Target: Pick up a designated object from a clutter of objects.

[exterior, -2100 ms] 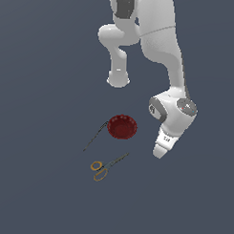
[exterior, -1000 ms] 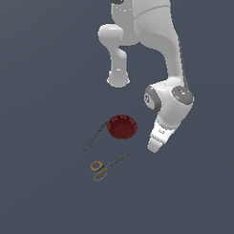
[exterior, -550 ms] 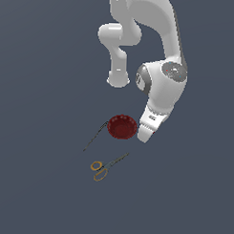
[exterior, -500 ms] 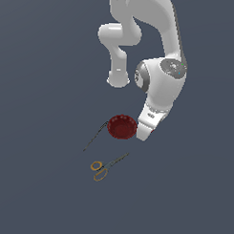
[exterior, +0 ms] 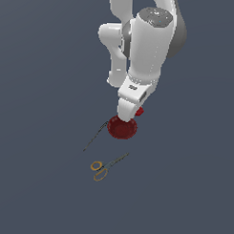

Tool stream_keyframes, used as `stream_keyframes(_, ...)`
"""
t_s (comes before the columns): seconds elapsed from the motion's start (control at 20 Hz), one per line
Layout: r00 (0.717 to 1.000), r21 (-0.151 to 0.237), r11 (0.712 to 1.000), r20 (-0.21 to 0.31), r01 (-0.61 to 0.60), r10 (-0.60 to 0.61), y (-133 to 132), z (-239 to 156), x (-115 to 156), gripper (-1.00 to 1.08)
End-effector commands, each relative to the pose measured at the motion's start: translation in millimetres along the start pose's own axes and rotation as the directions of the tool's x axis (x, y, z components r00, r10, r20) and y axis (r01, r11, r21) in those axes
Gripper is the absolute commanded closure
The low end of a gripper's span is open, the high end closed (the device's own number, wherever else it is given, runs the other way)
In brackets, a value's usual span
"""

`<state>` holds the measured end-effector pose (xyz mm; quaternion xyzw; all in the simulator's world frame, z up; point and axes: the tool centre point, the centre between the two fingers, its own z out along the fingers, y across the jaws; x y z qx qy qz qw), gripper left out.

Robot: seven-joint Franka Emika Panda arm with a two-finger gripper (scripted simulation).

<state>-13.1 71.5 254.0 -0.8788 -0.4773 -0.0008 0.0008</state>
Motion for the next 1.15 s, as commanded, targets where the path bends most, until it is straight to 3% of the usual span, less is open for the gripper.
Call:
stream_keyframes(0.0,1.0,0.001,1.0,-0.001,0.001,-0.001,7.1,-25.6,-15.9,1.08)
stream_keyframes(0.55,1.0,0.0,1.0,0.0,0.0,0.0,37.1,-113.9,-70.1,1.08)
stream_keyframes(1.1,1.0,-0.001,1.0,0.002,-0.001,0.001,49.5,-143.1,-86.9,1.08)
